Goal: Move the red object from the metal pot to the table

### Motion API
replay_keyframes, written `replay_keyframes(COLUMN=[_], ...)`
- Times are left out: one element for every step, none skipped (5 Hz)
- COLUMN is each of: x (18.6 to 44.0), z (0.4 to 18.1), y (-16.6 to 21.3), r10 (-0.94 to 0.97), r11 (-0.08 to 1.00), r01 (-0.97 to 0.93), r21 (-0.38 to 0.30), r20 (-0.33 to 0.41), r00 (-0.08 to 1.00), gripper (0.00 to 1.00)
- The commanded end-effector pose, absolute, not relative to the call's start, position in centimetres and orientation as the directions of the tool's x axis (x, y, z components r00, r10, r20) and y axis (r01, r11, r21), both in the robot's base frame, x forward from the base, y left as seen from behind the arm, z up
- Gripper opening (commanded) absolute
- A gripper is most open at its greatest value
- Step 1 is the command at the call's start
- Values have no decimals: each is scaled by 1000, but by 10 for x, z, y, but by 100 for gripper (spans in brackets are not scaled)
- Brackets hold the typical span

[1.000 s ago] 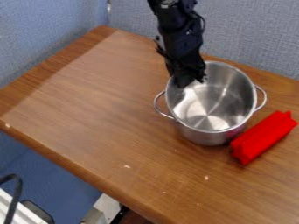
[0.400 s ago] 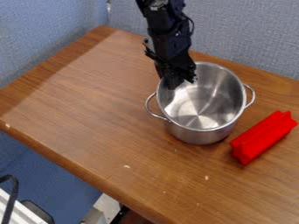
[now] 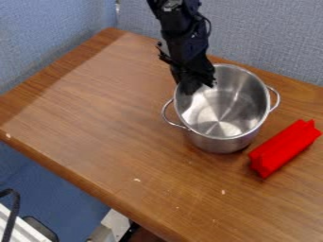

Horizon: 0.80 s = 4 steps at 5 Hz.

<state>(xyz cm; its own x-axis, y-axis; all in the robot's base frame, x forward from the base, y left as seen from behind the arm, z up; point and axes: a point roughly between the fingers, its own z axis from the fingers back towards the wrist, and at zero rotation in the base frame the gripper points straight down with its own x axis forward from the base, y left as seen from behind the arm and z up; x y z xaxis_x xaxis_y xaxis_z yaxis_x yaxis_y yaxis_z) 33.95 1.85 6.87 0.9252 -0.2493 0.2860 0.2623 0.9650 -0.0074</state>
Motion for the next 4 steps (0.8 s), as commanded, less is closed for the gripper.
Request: replay_keyframes(x=[344, 343, 342, 342], z=[78, 77, 76, 75], y=[19, 20, 22, 24], r10=[-229, -215, -201, -189], r11=[969, 972, 975, 977], r01=[245, 233, 220, 209], r21=[-11, -21, -28, -36], r20=[318, 309, 303, 301], r00=[920, 926, 931, 935], gripper=[0, 0, 0, 0])
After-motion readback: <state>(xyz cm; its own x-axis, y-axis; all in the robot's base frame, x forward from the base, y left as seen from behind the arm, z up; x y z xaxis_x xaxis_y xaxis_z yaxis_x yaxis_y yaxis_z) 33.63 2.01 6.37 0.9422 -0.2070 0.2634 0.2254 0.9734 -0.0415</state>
